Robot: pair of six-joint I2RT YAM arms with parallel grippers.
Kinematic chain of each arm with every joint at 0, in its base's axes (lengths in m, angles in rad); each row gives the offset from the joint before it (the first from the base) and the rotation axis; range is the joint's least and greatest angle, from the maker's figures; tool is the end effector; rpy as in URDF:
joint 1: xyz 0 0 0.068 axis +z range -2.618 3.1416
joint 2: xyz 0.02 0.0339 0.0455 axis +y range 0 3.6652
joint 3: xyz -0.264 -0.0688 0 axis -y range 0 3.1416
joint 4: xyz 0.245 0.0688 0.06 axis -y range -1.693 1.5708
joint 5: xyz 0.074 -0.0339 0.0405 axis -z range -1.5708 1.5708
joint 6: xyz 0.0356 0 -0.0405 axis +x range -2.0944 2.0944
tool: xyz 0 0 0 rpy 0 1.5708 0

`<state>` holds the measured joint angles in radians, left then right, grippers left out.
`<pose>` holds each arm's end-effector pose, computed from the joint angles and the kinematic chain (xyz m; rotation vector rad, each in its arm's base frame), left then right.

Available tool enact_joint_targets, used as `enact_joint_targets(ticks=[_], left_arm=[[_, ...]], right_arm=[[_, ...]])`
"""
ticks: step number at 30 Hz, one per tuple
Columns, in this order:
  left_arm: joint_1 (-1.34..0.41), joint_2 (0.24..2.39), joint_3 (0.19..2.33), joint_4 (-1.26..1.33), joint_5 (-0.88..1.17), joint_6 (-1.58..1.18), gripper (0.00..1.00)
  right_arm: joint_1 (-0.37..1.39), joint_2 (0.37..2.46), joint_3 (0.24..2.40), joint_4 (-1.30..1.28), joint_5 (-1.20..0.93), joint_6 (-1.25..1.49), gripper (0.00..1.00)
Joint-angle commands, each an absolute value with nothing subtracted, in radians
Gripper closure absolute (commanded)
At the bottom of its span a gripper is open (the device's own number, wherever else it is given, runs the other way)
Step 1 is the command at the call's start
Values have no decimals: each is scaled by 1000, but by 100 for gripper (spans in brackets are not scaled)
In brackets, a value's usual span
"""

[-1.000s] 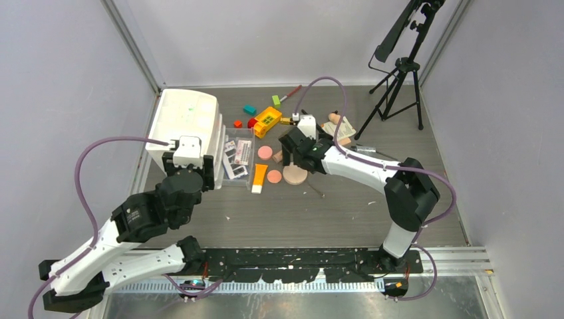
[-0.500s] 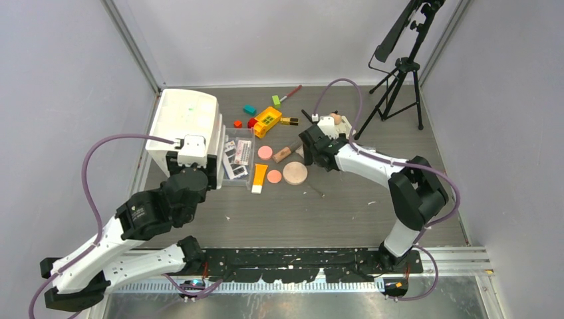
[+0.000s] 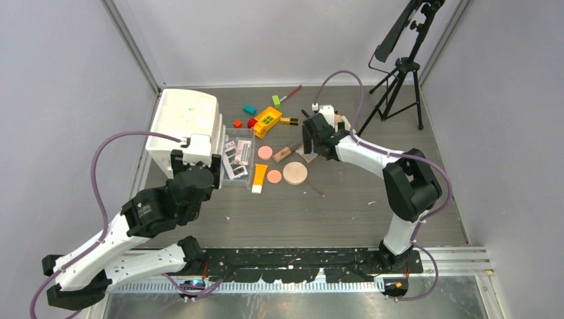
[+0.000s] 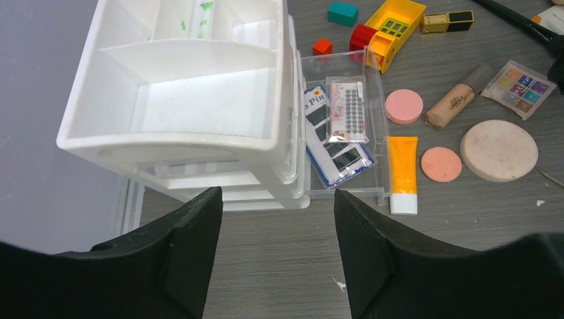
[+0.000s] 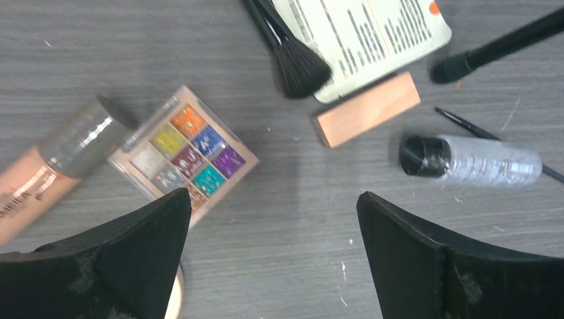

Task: Organize the makeup
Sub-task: Pick up the makeup from the center of the board.

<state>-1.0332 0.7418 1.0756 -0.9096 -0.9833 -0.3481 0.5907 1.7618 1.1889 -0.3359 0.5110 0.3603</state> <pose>0.0848 -0.0843 0.3778 0.1118 1.8758 0.1206 0.3196 0.1933 0.2074 -0.0600 2.3353 -0.1743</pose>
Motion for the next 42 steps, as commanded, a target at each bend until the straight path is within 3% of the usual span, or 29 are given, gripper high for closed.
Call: enact_joint_targets(ticks=[1, 17, 30, 42], left_arm=[[-1024, 742, 1083, -875, -985, -335, 36], [-1023, 729, 1081, -876, -979, -334, 35], [-1014, 742, 1084, -876, -980, -330, 35], [-1013, 732, 1081, -873, -972, -333, 35]], right_arm=[[587, 1789, 1277, -301, 530, 366, 1], [579, 1755, 1256, -259, 494, 510, 3], [545, 1909, 1491, -353, 510, 443, 4], [546, 1968, 1536, -345, 438, 440, 5]])
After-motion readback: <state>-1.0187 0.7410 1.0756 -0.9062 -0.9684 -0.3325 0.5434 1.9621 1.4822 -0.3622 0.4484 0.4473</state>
